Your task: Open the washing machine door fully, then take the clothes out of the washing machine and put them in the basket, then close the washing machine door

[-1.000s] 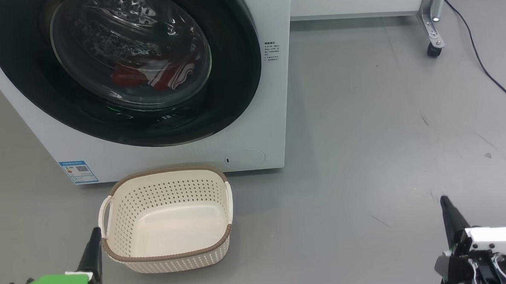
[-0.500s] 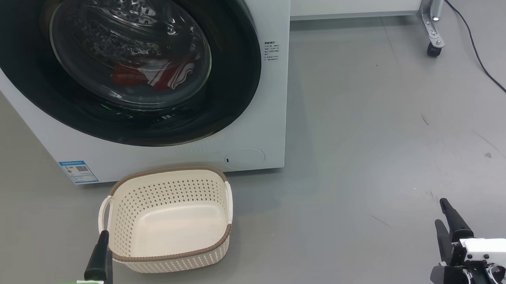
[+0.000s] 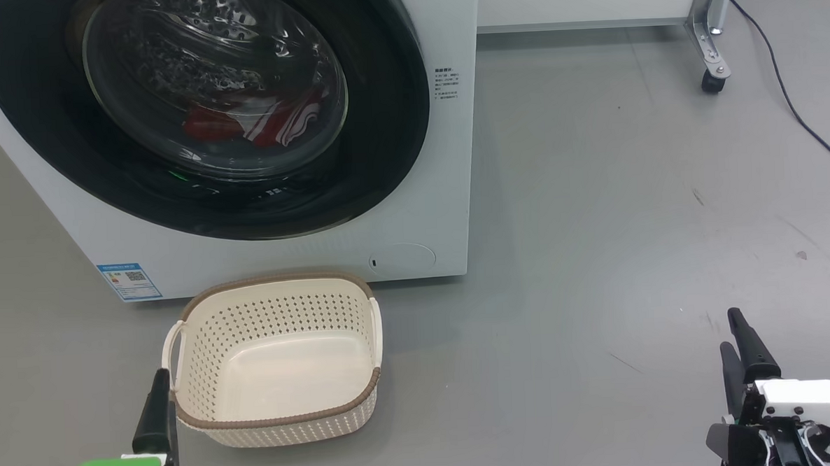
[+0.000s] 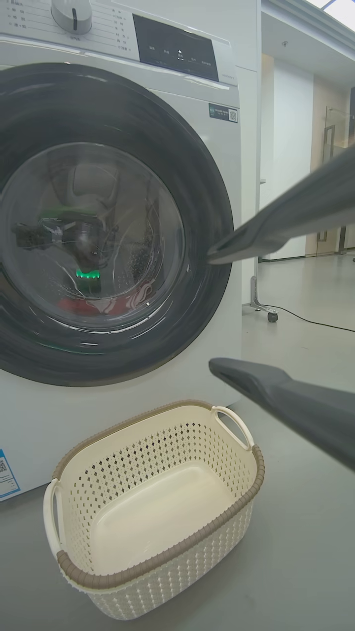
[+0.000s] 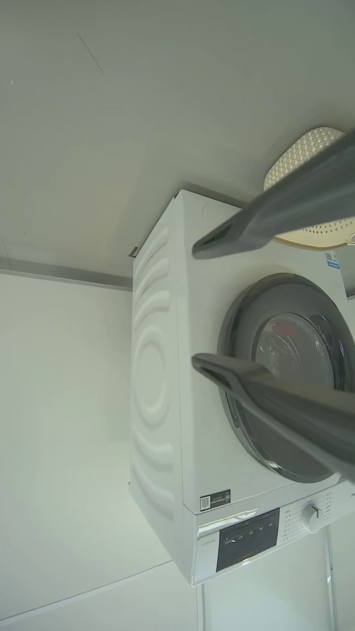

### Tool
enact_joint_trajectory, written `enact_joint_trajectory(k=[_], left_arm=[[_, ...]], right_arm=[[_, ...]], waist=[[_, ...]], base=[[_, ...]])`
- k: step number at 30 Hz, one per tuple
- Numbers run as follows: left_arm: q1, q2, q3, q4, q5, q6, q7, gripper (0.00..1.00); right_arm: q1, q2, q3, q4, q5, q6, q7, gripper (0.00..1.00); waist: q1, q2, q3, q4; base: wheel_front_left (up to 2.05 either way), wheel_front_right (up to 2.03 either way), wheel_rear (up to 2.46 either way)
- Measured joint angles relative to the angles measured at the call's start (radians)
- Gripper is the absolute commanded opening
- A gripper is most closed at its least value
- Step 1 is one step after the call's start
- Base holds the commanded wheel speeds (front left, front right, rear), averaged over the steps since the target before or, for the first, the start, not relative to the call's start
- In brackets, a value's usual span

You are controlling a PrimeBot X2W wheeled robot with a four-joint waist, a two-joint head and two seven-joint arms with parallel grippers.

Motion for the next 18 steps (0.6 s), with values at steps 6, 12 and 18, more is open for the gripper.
enact_joint_trajectory(k=[6,12,18], left_arm=[[-0.002,0.001,0.001,-0.013,0.011,0.000,-0.022,1.00],[-0.009,0.002,0.000,-0.039,0.023,0.000,-0.044,1.00],[-0.020,0.005,-0.021,-0.068,0.078,0.000,-0.064,1.00]], right_arm=[[-0.002,-0.001,0.011,-0.034,-0.019,0.000,-0.021,1.00],[-0.005,-0.002,0.017,-0.065,-0.051,0.000,-0.043,1.00],[-0.006,-0.010,0.020,-0.086,-0.102,0.000,-0.064,1.00]], waist=[[0.0000,0.0000,0.000,0.001],[0.0000,0.0000,-0.001,0.001],[0.0000,0.0000,-0.002,0.002]], base=[[0.00,0.00,0.00],[0.00,0.00,0.00],[0.00,0.00,0.00]])
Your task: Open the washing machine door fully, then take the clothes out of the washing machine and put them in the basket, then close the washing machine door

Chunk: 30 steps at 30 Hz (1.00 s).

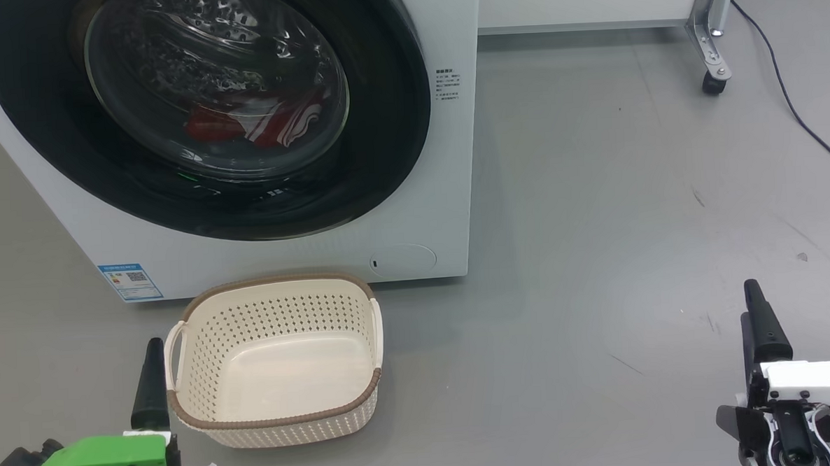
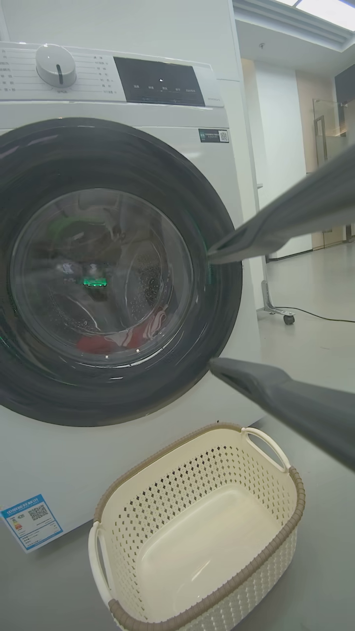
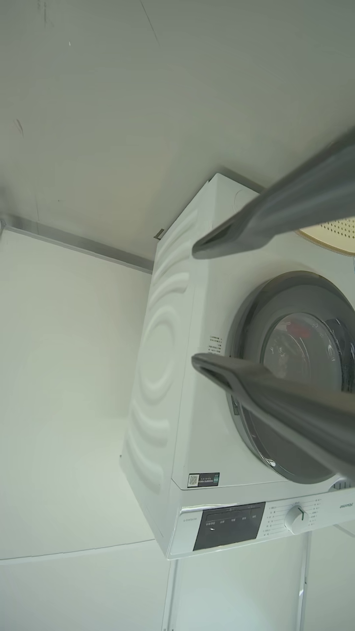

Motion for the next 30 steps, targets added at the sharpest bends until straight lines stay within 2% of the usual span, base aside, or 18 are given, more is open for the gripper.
enact_joint_trajectory(k=[8,22,30], left_arm=[[-0.003,0.006,-0.025,-0.013,0.075,0.000,-0.034,1.00],[-0.003,0.012,-0.060,-0.034,0.258,0.000,-0.083,1.00],[-0.003,0.015,-0.087,-0.049,0.416,0.006,-0.112,1.00]], right_arm=[[0.000,-0.001,-0.034,-0.020,-0.086,-0.009,-0.032,1.00],[0.000,-0.008,0.025,-0.050,-0.260,-0.011,-0.080,1.00],[0.000,-0.011,0.054,-0.063,-0.366,-0.027,-0.110,1.00]], waist=[[0.0000,0.0000,-0.002,0.001],[0.0000,0.0000,-0.008,0.002],[0.0000,0.0000,-0.010,0.002]], base=[[0.00,0.00,0.00],[0.00,0.00,0.00],[0.00,0.00,0.00]])
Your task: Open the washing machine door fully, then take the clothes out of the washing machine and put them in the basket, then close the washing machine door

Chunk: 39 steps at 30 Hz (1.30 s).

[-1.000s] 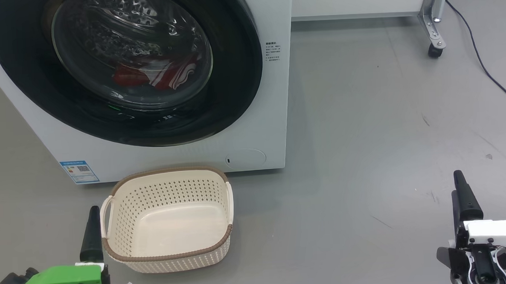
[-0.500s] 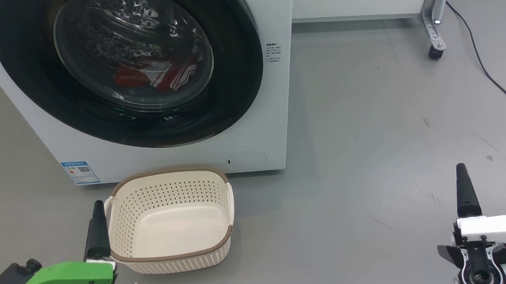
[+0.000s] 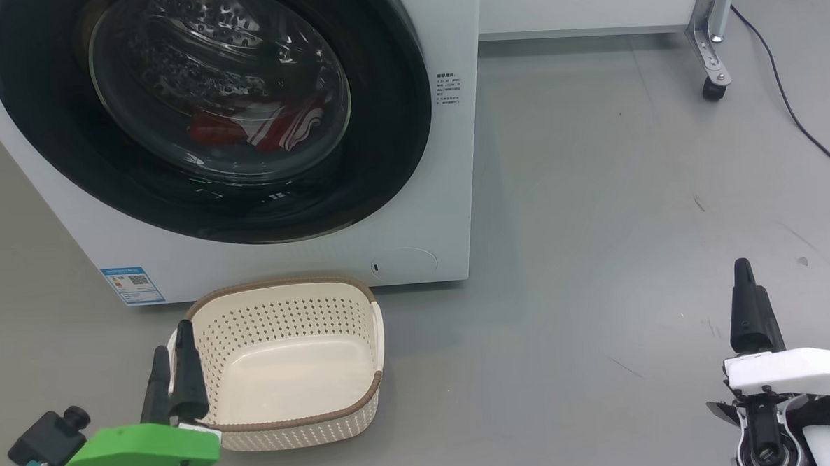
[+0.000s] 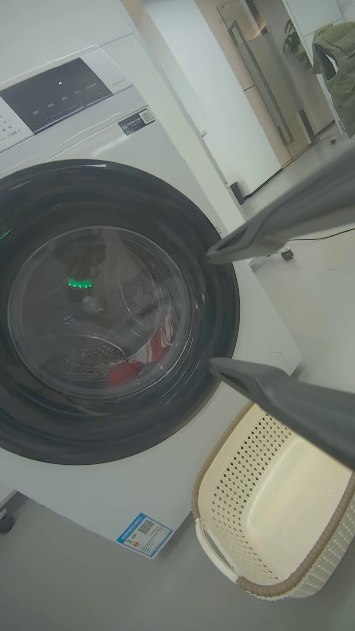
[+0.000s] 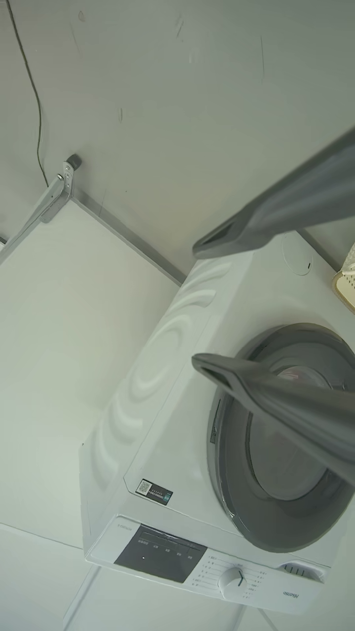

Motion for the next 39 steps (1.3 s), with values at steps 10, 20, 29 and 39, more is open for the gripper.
enact_joint_trajectory(k=[10,20,29,39], left_arm=[[0.000,0.005,-0.060,-0.008,0.155,0.028,-0.034,1.00],[0.000,0.012,-0.121,0.000,0.421,0.059,-0.070,1.00],[-0.001,0.016,-0.162,0.026,0.580,0.111,-0.100,1.00],[-0.001,0.018,-0.175,0.056,0.609,0.150,-0.100,1.00]], right_arm=[[0.000,-0.038,0.066,0.006,-0.173,-0.027,-0.033,1.00],[-0.003,-0.059,0.126,0.012,-0.329,-0.056,-0.067,1.00],[-0.019,-0.084,0.181,0.029,-0.471,-0.088,-0.098,1.00],[-0.020,-0.091,0.216,0.061,-0.517,-0.106,-0.098,1.00]], waist=[[0.0000,0.0000,0.001,0.000],[0.0000,0.0000,0.001,0.003],[0.0000,0.0000,0.000,0.005],[0.0000,0.0000,0.000,0.006]], base=[[0.00,0.00,0.00],[0.00,0.00,0.00],[0.00,0.00,0.00],[0.00,0.00,0.00]])
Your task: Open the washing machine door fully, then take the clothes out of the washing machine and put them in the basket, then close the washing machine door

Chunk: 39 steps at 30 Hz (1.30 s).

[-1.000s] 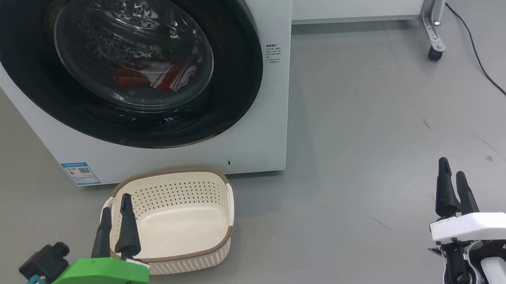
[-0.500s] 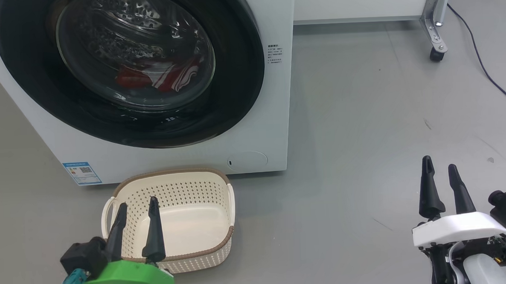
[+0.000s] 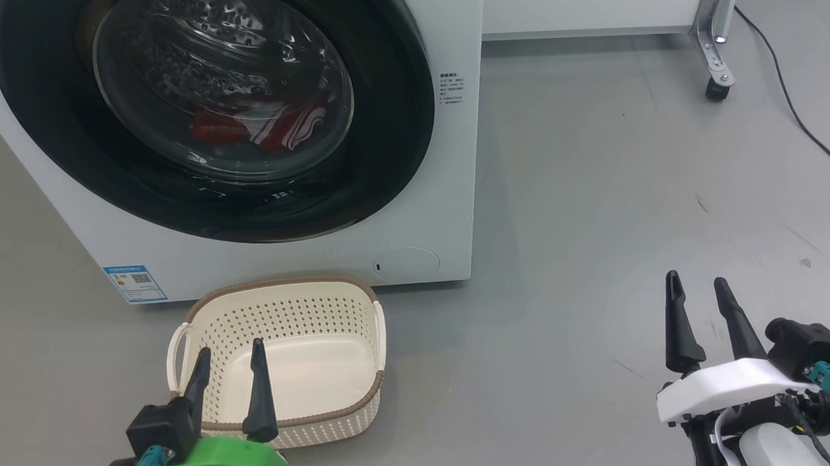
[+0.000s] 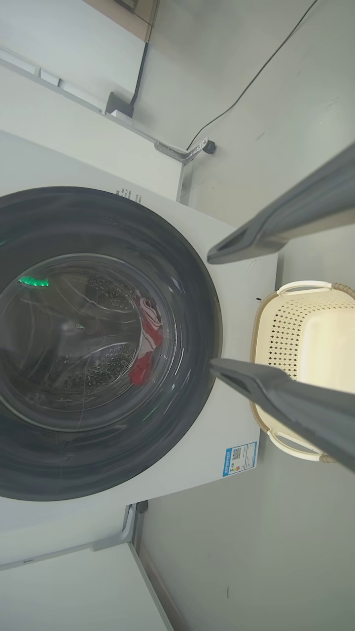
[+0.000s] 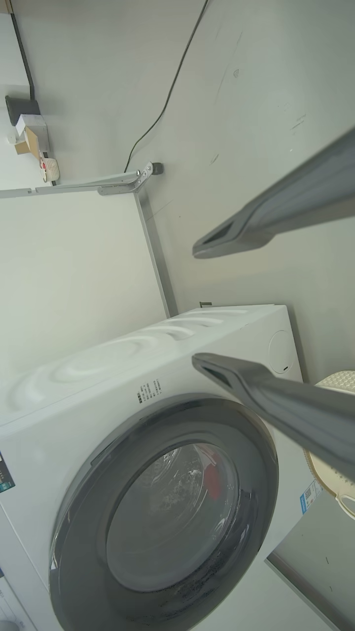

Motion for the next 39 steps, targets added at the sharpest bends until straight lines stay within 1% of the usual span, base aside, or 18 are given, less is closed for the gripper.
enact_joint_trajectory(k=[2,3,8,10,14,22,34,36,39], left_arm=[[0.000,0.000,-0.002,0.006,0.015,0.010,0.000,1.00],[0.000,0.000,-0.003,0.010,0.022,0.012,0.000,1.00],[0.000,0.001,-0.007,0.037,0.060,0.030,0.000,1.00],[0.000,0.001,-0.008,0.047,0.083,0.034,0.000,1.00],[0.000,0.001,-0.012,0.063,0.096,0.039,0.000,1.00],[0.000,0.001,-0.017,0.080,0.106,0.051,0.000,1.00],[0.000,0.001,-0.024,0.090,0.102,0.057,0.000,1.00],[0.000,0.001,-0.026,0.091,0.102,0.057,0.000,1.00],[-0.001,0.001,-0.027,0.093,0.093,0.060,0.000,1.00]], right_arm=[[0.000,-0.002,0.005,0.009,-0.007,-0.001,0.002,1.00],[0.000,-0.006,0.009,0.013,-0.016,-0.008,0.002,1.00],[-0.002,-0.020,0.027,0.032,-0.054,-0.022,0.011,1.00],[-0.006,-0.025,0.033,0.040,-0.067,-0.028,0.015,1.00],[-0.009,-0.033,0.045,0.057,-0.095,-0.042,0.019,1.00],[-0.012,-0.030,0.055,0.072,-0.097,-0.044,0.024,1.00],[-0.024,-0.012,0.055,0.085,-0.094,-0.044,0.029,1.00],[-0.025,-0.012,0.055,0.088,-0.094,-0.051,0.032,1.00],[-0.026,-0.012,0.056,0.090,-0.094,-0.051,0.032,1.00]], waist=[[0.0000,0.0000,0.000,0.000],[0.0000,0.0000,0.000,0.000],[0.0000,0.0000,0.000,0.000],[0.0000,0.0000,0.000,0.000],[0.0000,0.0000,0.001,0.001],[0.0000,0.0000,0.000,0.003],[0.0000,0.0000,0.000,0.003],[0.0000,0.0000,0.000,0.003],[0.0000,0.0000,0.000,0.003]], base=[[0.00,0.00,0.00],[0.00,0.00,0.00],[0.00,0.00,0.00],[0.00,0.00,0.00],[0.00,0.00,0.00],[0.00,0.00,0.00],[0.00,0.00,0.00],[0.00,0.00,0.00],[0.00,0.00,0.00]])
